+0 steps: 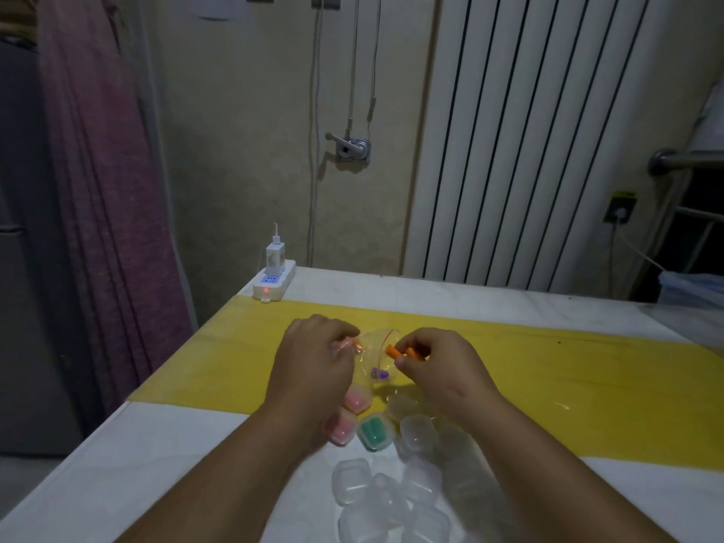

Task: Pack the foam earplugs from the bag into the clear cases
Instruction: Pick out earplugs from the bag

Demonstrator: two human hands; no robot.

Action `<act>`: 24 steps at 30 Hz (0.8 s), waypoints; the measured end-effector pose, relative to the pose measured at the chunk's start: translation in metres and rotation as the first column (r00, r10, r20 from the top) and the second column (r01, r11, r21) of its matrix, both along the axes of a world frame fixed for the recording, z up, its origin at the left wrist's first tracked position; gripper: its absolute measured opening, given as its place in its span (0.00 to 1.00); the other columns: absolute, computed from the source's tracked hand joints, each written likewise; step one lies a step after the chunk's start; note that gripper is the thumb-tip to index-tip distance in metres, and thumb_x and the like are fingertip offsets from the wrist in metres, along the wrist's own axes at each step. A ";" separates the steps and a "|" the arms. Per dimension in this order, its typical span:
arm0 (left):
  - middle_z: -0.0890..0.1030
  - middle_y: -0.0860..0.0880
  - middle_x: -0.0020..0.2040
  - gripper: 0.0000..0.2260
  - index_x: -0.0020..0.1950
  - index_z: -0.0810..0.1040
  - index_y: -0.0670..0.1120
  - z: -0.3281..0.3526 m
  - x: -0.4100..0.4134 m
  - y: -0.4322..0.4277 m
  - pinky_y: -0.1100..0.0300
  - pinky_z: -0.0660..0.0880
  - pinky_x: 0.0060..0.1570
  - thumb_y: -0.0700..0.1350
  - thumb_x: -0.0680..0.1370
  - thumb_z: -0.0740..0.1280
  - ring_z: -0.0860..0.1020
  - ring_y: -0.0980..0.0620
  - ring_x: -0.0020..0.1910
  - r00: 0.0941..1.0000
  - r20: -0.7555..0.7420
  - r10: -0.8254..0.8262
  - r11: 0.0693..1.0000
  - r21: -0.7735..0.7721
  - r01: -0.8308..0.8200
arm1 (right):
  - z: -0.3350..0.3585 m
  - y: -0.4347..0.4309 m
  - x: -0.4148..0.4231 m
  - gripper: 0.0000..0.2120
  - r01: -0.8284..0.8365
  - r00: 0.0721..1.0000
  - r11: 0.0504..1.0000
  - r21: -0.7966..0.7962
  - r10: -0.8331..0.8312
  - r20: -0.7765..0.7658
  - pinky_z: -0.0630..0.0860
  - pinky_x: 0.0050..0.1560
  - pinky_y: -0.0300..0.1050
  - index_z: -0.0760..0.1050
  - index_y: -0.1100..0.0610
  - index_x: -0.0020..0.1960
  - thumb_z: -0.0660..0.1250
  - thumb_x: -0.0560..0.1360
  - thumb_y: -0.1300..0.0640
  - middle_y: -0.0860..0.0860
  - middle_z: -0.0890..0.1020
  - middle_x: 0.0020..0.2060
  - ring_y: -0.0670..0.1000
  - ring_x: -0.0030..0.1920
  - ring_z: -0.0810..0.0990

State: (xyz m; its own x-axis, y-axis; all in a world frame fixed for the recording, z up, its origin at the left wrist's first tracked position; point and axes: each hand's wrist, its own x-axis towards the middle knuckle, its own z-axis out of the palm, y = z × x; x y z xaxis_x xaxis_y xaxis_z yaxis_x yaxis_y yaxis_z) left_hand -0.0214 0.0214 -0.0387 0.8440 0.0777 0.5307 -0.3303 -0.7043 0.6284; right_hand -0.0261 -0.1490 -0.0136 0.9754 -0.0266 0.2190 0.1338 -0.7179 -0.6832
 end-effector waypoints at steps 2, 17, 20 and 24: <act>0.81 0.54 0.46 0.10 0.48 0.82 0.56 0.008 -0.011 -0.009 0.69 0.74 0.37 0.40 0.76 0.70 0.77 0.63 0.41 0.969 -0.061 -0.239 0.923 -0.325 0.207 | 0.001 -0.001 -0.012 0.03 -0.031 0.999 0.997 0.067 0.028 0.045 0.71 0.39 0.38 0.81 0.47 0.45 0.71 0.73 0.55 0.42 0.80 0.39 0.43 0.42 0.77; 0.84 0.42 0.43 0.07 0.42 0.82 0.41 0.006 -0.018 -0.012 0.63 0.77 0.35 0.29 0.71 0.71 0.80 0.52 0.39 0.904 -0.164 -0.395 0.698 -0.693 0.180 | -0.018 -0.003 -0.021 0.09 -0.022 0.999 0.906 0.422 -0.001 0.052 0.81 0.45 0.52 0.80 0.53 0.38 0.80 0.64 0.59 0.49 0.84 0.34 0.50 0.37 0.83; 0.84 0.41 0.41 0.07 0.41 0.82 0.39 0.003 -0.019 -0.015 0.57 0.76 0.35 0.28 0.71 0.71 0.79 0.49 0.37 0.898 -0.174 -0.405 0.666 -0.729 0.159 | -0.020 -0.003 -0.022 0.09 0.008 1.000 0.879 0.477 -0.021 0.022 0.82 0.47 0.54 0.82 0.52 0.40 0.79 0.63 0.60 0.49 0.85 0.35 0.52 0.40 0.85; 0.81 0.37 0.43 0.07 0.40 0.82 0.42 -0.001 -0.021 -0.018 0.45 0.66 0.41 0.31 0.70 0.72 0.75 0.42 0.38 0.867 -0.190 -0.460 0.614 -0.774 0.156 | -0.020 -0.001 -0.021 0.07 -0.039 0.997 0.839 0.542 -0.005 0.080 0.83 0.46 0.55 0.82 0.53 0.42 0.73 0.70 0.65 0.51 0.85 0.34 0.51 0.36 0.84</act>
State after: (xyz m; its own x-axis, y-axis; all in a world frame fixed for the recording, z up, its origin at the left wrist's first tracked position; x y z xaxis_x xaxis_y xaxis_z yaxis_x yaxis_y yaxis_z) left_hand -0.0420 0.0037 -0.0399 0.9950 -0.0003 0.1002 -0.0994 0.1223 0.9875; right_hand -0.0474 -0.1501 -0.0334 0.9579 -0.1465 0.2471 0.2097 -0.2315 -0.9500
